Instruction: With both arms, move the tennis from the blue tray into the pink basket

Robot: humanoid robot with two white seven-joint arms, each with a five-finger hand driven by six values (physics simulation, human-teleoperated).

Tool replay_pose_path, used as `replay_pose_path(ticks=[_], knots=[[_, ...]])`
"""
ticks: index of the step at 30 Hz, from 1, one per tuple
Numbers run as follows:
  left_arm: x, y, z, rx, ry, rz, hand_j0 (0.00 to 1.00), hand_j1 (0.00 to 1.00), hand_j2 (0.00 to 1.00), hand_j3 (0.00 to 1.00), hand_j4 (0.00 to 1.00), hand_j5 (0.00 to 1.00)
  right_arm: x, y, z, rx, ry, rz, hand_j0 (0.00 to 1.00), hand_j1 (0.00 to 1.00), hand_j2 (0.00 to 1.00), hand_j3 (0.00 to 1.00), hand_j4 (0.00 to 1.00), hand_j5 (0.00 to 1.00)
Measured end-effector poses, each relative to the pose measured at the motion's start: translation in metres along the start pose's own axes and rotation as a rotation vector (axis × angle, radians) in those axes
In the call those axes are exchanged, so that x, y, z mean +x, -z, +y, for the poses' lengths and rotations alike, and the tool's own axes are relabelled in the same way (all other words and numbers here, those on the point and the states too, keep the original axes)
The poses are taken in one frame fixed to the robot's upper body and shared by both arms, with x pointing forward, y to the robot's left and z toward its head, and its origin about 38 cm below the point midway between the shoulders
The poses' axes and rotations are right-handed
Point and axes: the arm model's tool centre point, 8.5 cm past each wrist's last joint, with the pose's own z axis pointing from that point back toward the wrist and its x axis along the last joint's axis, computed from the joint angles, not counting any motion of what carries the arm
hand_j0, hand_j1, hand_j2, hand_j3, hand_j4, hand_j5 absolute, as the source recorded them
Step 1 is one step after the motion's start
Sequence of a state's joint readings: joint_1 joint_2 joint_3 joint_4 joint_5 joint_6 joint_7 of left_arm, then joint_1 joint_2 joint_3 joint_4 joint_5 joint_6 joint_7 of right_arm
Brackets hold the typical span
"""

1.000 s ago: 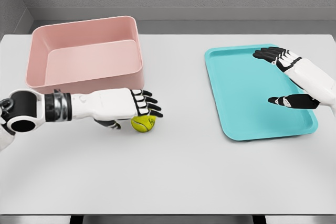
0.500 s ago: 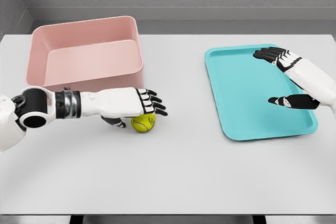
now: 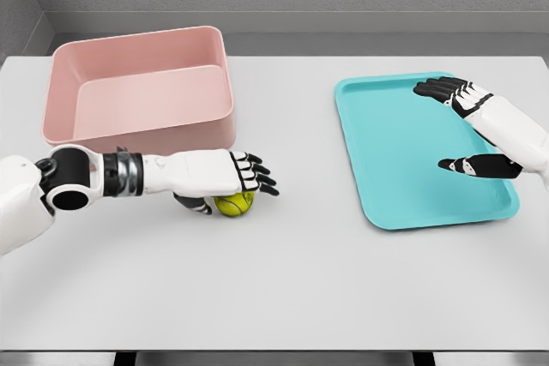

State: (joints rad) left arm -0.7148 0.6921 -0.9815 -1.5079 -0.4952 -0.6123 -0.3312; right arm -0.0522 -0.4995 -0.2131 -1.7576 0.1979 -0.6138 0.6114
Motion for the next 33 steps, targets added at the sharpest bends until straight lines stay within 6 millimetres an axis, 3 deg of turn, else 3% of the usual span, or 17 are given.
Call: replay_pose_path(ticks=[1,6,10,22,33], knots=[[0.000,0.000,0.000,-0.011,0.000,0.001,0.80,0.80,0.80,0.80,0.80,0.80,0.000,0.000,0.000,0.000,0.000,0.000,1.00,1.00,1.00,1.00,1.00,1.00],[0.000,0.000,-0.004,-0.045,-0.003,-0.001,0.71,0.71,0.71,0.71,0.71,0.71,0.000,0.000,0.000,0.000,0.000,0.000,1.00,1.00,1.00,1.00,1.00,1.00],[0.000,0.000,-0.006,-0.060,-0.007,0.000,0.55,0.55,0.55,0.55,0.55,0.55,0.000,0.000,0.000,0.000,0.000,0.000,1.00,1.00,1.00,1.00,1.00,1.00],[-0.004,-0.002,0.007,-0.057,0.015,0.005,0.56,0.56,0.56,0.56,0.56,0.56,0.000,0.000,0.000,-0.001,-0.001,0.001,1.00,1.00,1.00,1.00,1.00,1.00],[-0.017,-0.018,0.047,-0.012,0.066,0.026,0.56,0.56,0.56,0.56,0.56,0.56,0.000,0.000,0.000,-0.001,0.000,0.001,1.00,1.00,1.00,1.00,1.00,1.00]])
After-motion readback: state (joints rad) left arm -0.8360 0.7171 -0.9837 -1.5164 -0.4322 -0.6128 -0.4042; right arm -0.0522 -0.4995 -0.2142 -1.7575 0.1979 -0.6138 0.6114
